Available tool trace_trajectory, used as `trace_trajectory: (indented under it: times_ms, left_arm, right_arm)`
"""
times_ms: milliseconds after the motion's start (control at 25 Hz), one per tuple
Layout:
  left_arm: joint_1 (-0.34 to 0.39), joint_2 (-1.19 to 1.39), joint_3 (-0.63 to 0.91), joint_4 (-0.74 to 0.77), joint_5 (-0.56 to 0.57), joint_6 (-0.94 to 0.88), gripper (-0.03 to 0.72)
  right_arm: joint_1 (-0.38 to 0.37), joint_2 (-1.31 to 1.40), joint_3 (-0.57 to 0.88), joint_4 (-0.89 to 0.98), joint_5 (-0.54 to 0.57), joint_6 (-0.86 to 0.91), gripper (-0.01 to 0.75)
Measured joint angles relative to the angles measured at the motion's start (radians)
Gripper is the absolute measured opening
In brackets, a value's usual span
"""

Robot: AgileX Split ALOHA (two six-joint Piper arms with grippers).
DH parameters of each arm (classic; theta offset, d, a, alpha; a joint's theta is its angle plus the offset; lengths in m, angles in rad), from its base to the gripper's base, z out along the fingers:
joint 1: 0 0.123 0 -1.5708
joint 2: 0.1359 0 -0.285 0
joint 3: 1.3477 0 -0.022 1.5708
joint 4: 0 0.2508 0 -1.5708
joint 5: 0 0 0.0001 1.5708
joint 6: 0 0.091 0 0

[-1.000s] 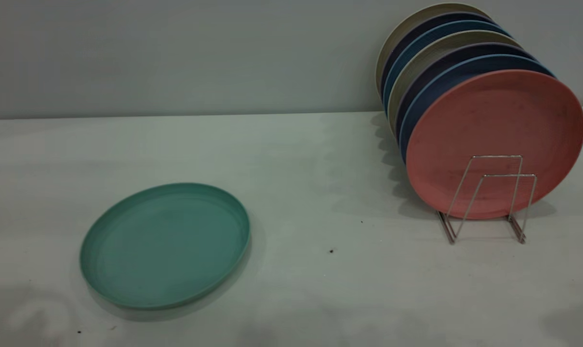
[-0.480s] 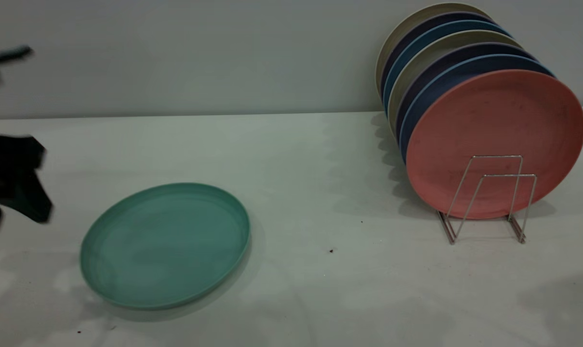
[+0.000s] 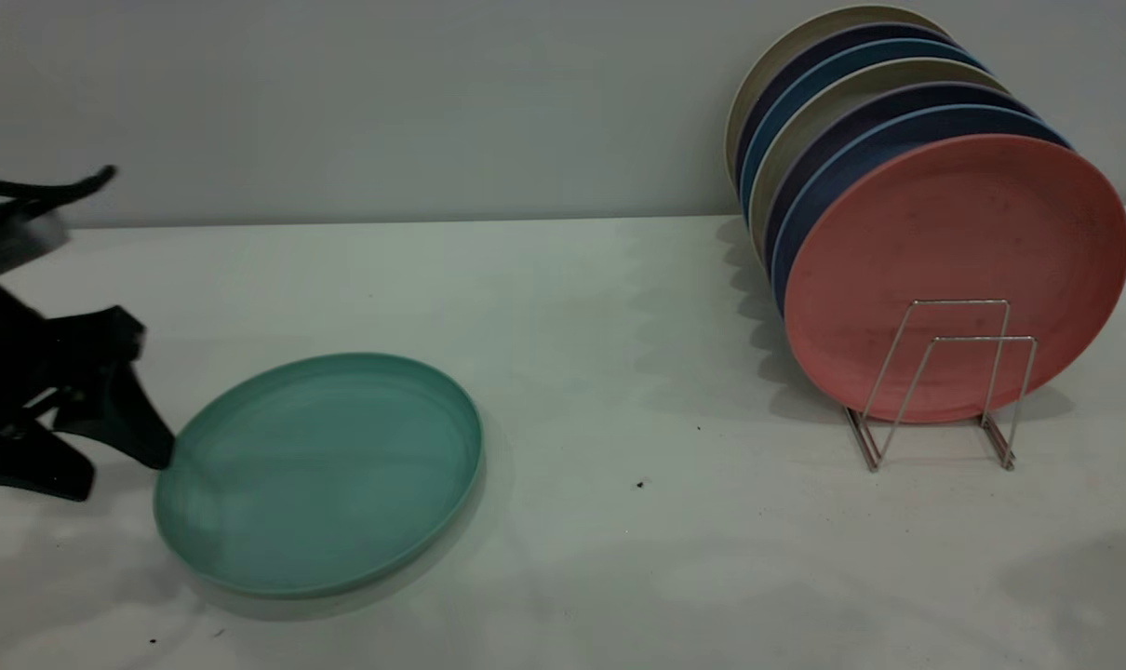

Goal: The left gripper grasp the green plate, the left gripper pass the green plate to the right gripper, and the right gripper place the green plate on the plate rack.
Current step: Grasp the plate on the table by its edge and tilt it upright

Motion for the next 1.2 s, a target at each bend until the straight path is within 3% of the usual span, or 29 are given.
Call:
trace_trajectory:
  times_ms: [120,480,960,1200]
  left_arm:
    - [0.04,0.012,-0.001,-0.062,-0.001,0.049,0.567]
    - [0.041,0.099,-0.001,-0.232,-0.041,0.207,0.567]
    - [0.041,0.203,-0.003,-0.764,-0.002,0.798,0.567]
    - [0.041,0.23,-0.004,-0.796,0.008,0.834,0.567]
  right_arm:
    - [0.0,0.0,0.0,0.005,0.0,-0.001,0.425]
    - [0.0,0.0,0.0,0.007,0.002,-0.001,0.425]
    - [0.0,0.0,0.0,0.007,0.007,-0.001,0.425]
    - [0.0,0.0,0.0,0.007,0.007,-0.002,0.425]
